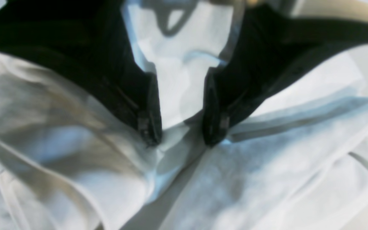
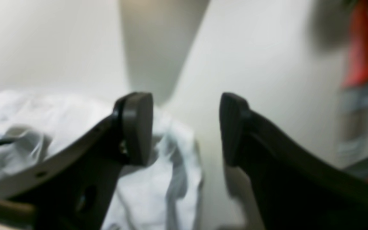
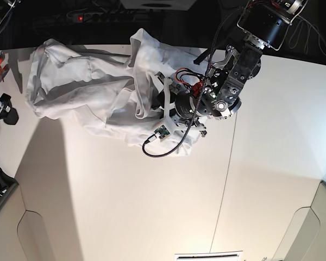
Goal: Layout the t-shirt on the table in an organized manner, then fold the t-shirt properly
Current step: 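Lower the folded end onto the shirt and press it with both grippers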
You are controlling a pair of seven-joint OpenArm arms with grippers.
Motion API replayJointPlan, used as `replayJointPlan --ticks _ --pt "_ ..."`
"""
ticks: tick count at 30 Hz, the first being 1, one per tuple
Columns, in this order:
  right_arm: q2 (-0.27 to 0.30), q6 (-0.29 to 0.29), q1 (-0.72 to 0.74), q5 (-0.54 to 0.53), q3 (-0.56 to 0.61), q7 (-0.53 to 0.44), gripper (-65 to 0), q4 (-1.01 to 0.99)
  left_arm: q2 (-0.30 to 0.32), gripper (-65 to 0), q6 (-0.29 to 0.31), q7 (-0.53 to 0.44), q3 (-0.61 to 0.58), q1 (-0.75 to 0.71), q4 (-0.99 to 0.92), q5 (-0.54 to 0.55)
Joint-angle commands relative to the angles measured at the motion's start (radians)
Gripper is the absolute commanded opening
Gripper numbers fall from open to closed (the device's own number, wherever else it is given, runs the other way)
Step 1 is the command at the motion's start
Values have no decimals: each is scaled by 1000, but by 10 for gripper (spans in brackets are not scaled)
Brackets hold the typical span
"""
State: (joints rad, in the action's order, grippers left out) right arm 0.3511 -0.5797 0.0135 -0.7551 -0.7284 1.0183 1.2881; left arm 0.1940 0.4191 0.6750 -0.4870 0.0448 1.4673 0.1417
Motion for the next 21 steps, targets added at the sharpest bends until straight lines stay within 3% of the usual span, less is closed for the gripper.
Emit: replayJointPlan --ticks 1,6,14,21 --pt "23 -6 10 -46 -4 1 -315 -19 -1 -390 -15 2 4 17 8 -15" --pt "23 -27 -4 -125 -4 112 -316 -119 -3 -390 -15 2 4 23 9 -16" --pt "21 -26 -56 -119 -2 104 -316 -121 -3 -390 -15 1 4 25 9 -15" --pt "0 -21 -56 -48 51 43 -316 -121 -3 -390 -15 2 4 27 8 -15"
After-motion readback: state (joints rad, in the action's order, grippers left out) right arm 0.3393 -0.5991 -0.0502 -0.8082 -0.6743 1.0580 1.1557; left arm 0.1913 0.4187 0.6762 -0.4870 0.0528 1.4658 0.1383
